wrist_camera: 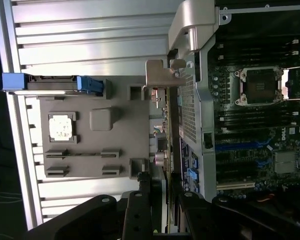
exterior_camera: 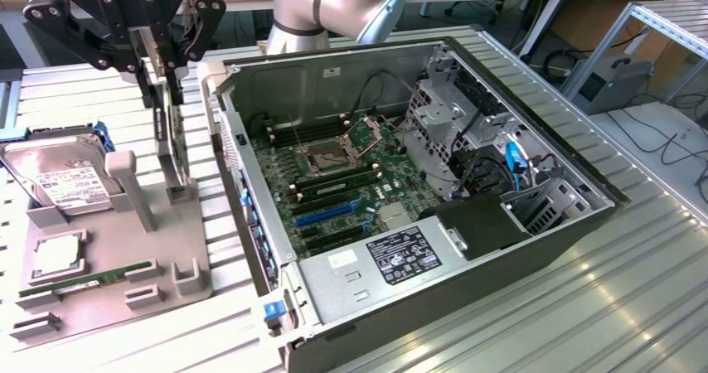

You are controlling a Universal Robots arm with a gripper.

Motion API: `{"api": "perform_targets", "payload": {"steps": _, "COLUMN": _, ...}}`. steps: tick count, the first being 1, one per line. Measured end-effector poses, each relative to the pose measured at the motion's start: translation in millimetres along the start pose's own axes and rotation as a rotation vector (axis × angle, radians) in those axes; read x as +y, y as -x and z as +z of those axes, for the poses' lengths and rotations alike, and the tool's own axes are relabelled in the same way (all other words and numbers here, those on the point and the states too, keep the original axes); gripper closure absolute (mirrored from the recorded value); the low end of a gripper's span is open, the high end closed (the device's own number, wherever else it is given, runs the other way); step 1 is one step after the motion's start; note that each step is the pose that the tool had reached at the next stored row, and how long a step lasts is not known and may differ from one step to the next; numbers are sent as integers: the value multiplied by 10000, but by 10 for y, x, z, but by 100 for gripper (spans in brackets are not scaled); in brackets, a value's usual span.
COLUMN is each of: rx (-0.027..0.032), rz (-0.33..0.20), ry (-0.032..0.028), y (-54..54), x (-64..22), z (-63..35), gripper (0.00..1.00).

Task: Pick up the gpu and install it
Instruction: 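Pick up the gpu and move the gpu toward the slot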

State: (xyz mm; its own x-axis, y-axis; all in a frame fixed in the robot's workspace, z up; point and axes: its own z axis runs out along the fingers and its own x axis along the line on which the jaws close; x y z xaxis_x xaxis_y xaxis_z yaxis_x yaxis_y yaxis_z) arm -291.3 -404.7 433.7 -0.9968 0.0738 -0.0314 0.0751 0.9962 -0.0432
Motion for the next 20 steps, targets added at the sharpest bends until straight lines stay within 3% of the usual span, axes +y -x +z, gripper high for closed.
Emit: {"api": "perform_targets", "payload": {"steps": 20, "rx": -6, "rz": -2, "ry": -87, "y": 215, "x": 6, "z": 8, "gripper": 73}}
